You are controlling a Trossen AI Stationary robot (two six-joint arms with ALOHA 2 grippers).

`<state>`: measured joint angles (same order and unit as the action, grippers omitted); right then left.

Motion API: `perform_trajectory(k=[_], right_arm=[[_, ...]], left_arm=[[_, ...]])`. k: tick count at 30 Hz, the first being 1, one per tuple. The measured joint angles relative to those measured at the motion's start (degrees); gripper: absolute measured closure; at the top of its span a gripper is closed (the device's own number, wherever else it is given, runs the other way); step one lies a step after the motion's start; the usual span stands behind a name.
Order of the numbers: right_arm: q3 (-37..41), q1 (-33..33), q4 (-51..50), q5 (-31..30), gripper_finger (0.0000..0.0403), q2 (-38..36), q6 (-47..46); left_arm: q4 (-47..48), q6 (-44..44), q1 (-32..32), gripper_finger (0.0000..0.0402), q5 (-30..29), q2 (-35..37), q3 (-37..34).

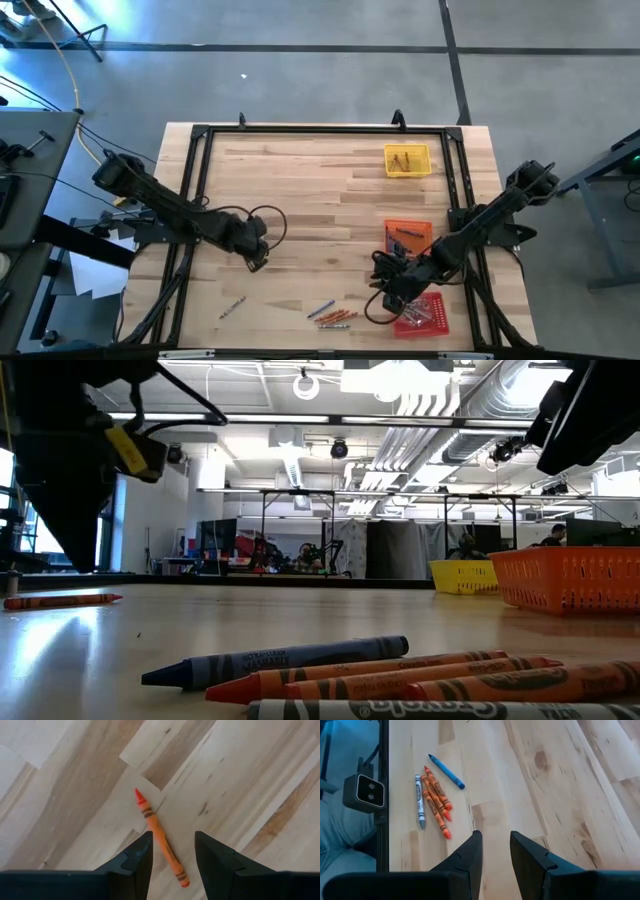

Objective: Sort crayons
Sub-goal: Put the orange crayon into the yellow bin

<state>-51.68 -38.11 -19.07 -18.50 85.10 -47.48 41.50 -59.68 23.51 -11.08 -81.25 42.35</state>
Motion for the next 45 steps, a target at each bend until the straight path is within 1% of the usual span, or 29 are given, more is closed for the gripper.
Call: perform_trajectory(k=[5,16,18,20,24,33,37,45], right_arm=[[0.0,0.0,0.0,0.0,0.0309,0.0,0.0],[0.0,0.0,0.0,0.0,0.0309,0.0,0.0],[0.0,0.0,0.0,0.0,0.0309,0.0,-0.1],[0.0,-0.1,0.0,0.0,0.0309,0.0,-0.1],[0.0,-0.2,0.0,0.0,0.0309,0.0,-0.1],[0.0,-0.2,0.0,0.0,0.0309,0.0,-0.3],[0.0,-0.2,0.0,0.0,0.0309,0.0,-0.5],[0.0,-0.2,0.0,0.0,0.0309,0.0,-0.4]], left_arm=[[0.0,-2.1,1.5,0.0271,-1.7,0.0,0.0],[0.6,-4.9,1.7,0.0271,-1.5,0.0,-0.2],[0.7,-6.7,1.7,0.0271,-1.5,0.0,-0.8],[0.7,-8.9,1.8,0.0271,-1.0,-0.1,-1.6],[0.8,-10.7,2.1,0.0271,0.2,-0.1,-3.3],[-2.0,-10.7,2.2,0.0271,1.5,-0.1,-3.3],[-2.3,-11.4,2.2,0.0271,1.7,-1.6,-3.3],[-3.6,-10.8,2.1,0.0271,4.0,-7.7,-2.8]])
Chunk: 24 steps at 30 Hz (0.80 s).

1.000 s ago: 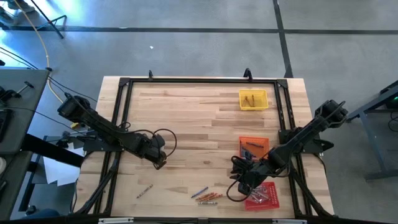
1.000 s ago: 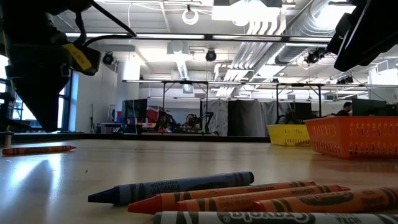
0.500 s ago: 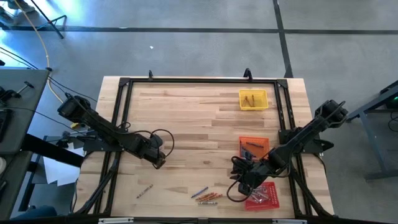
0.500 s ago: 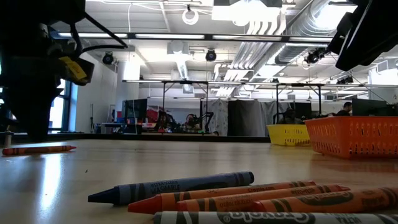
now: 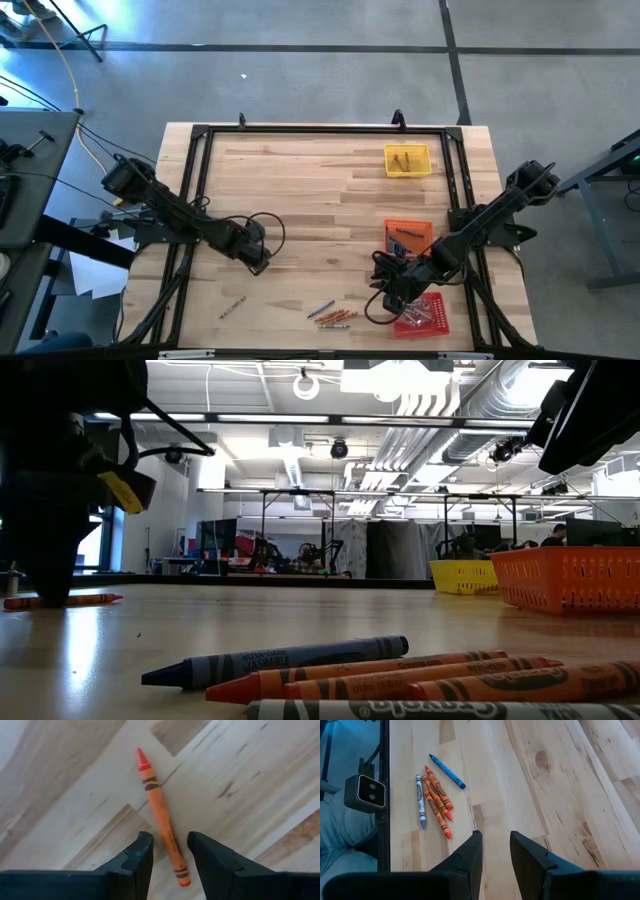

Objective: Sort crayons
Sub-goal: Put the orange crayon into the yellow bin

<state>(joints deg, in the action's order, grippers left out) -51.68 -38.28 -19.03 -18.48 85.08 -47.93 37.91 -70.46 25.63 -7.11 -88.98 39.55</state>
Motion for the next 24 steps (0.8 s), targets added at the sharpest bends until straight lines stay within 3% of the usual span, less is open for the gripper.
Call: perform_trajectory(k=[5,11,24], right_arm=[[0.0,0.0,0.0,0.0,0.0309,0.0,0.0],[0.0,0.0,0.0,0.0,0.0309,0.0,0.0],[0.0,0.0,0.0,0.0,0.0309,0.0,0.0]], left_arm=[[-0.3,0.2,0.0,0.0295,0.1,0.2,-0.2],[-0.6,0.6,0.0,0.0390,0.9,0.2,-0.1],[0.5,4.5,0.0,0.0400,0.3,0.0,2.2]])
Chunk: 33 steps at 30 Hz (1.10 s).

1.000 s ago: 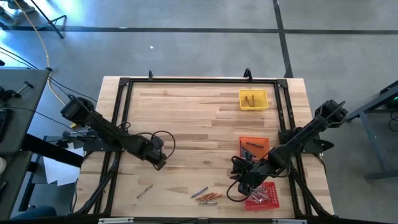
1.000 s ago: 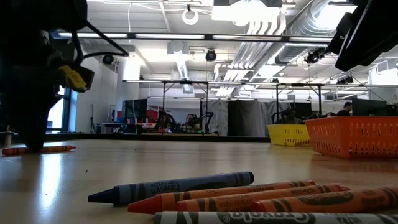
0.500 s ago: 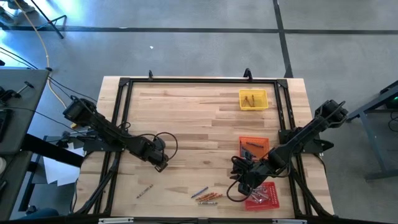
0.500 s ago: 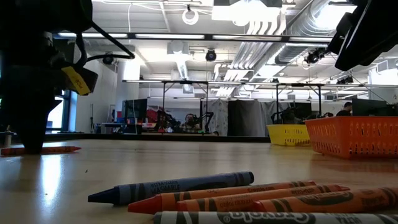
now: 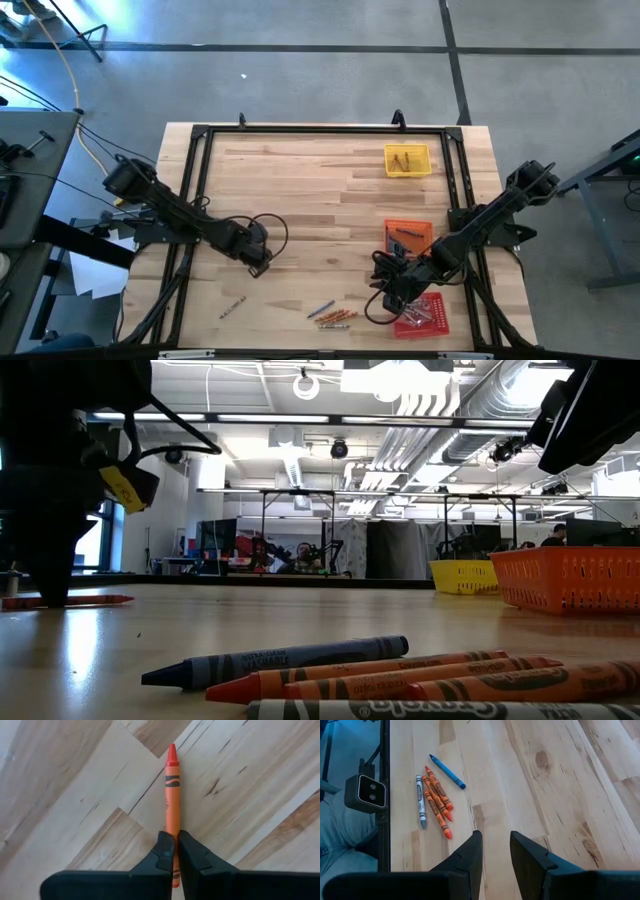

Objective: Sort crayons
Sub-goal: Put the orange crayon into the yellow bin

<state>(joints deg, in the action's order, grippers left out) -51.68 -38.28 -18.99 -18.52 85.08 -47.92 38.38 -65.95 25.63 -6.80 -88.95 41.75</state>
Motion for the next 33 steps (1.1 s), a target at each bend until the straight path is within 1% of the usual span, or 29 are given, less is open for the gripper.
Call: perform_trajectory(k=[4,6,13,15,18,22,28,33], right_arm=[[0.0,0.0,0.0,-0.6,0.0309,0.0,0.0],[0.0,0.0,0.0,-0.6,0.0309,0.0,0.0],[0.0,0.0,0.0,-0.6,0.0309,0.0,0.0],[0.0,0.0,0.0,-1.2,0.0309,0.0,0.2],[0.0,0.0,0.0,-3.7,0.0309,0.0,0.4],[0.0,0.0,0.0,-7.4,0.0309,0.0,0.4],[0.0,0.0,0.0,-10.9,0.0309,-0.1,0.4],[0.0,0.4,-0.1,-18.2,0.0309,-2.5,0.5]], left_arm=[[0.6,1.7,-0.2,0.0401,-0.6,-0.3,1.5],[-1.5,2.2,-0.2,0.0401,-1.1,-0.3,2.1],[-2.3,4.4,-1.2,0.0401,-4.3,-0.1,2.2],[-2.6,5.5,-1.9,0.0401,-5.3,-0.1,2.2],[-5.1,8.0,-3.1,0.0401,-6.7,-0.1,2.2],[-12.1,13.3,-4.7,0.0401,-9.2,0.0,2.2],[-26.9,23.5,-7.4,0.0401,-13.2,0.0,2.2],[-40.2,32.1,-9.8,0.0401,-16.5,0.0,2.3]])
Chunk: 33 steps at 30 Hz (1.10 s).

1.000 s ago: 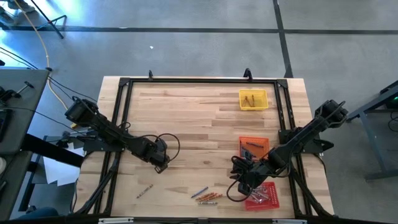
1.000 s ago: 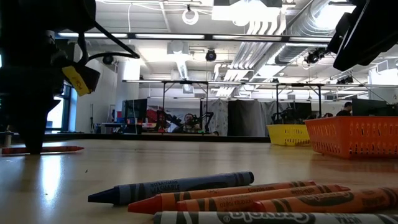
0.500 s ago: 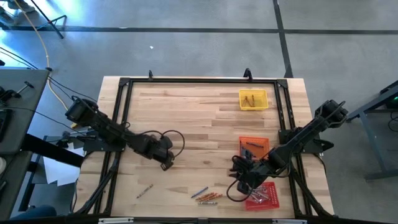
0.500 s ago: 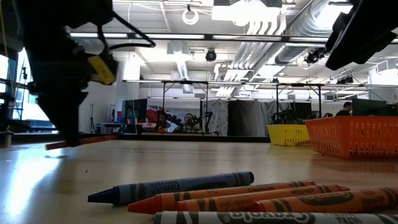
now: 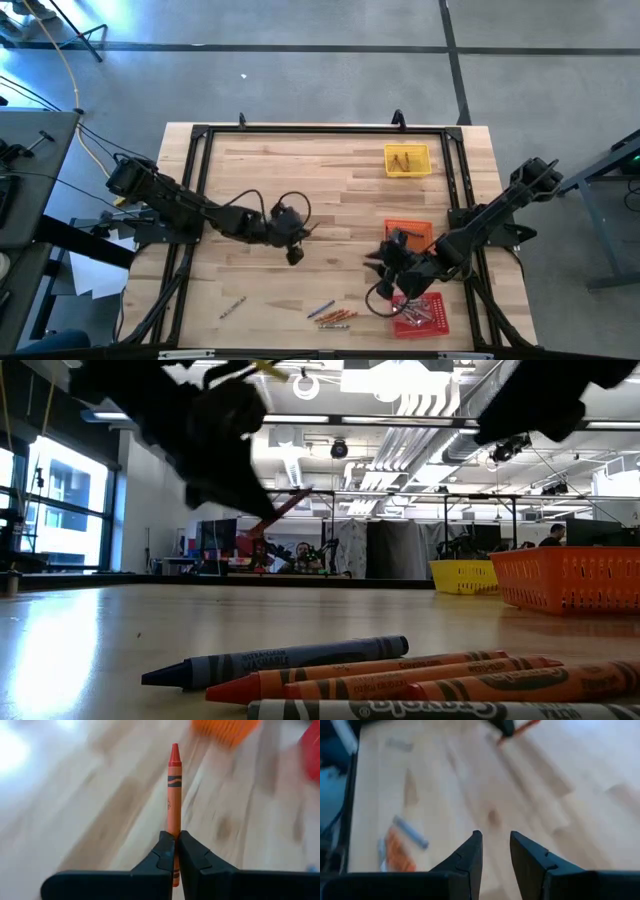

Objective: Sort crayons
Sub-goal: Put the orange crayon into the yellow bin

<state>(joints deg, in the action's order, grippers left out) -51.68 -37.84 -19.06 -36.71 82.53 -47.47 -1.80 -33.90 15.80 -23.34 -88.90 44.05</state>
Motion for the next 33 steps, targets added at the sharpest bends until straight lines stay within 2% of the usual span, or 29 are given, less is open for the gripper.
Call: perform_trajectory(k=[8,16,20,26,33], right_arm=[[0.0,1.1,-1.6,-13.8,0.0309,-6.5,6.8],[0.0,5.3,0.2,-17.7,0.0309,-7.3,12.0],[0.0,8.5,0.5,-16.4,0.0309,-7.3,15.0],[0.0,14.7,2.9,-10.0,0.0309,-7.3,21.6],[0.0,22.6,16.0,5.5,0.0309,-7.2,33.7]], left_arm=[[-19.5,12.6,-2.6,0.0401,-0.5,0.0,0.0],[-29.0,19.4,-2.7,0.0401,-1.9,0.0,0.1],[-31.1,21.1,-2.6,0.0401,-2.8,0.0,0.1],[-31.5,21.6,-2.5,0.0401,-2.9,0.1,0.1],[-31.6,23.1,-2.5,0.0401,-3.0,0.1,0.1]])
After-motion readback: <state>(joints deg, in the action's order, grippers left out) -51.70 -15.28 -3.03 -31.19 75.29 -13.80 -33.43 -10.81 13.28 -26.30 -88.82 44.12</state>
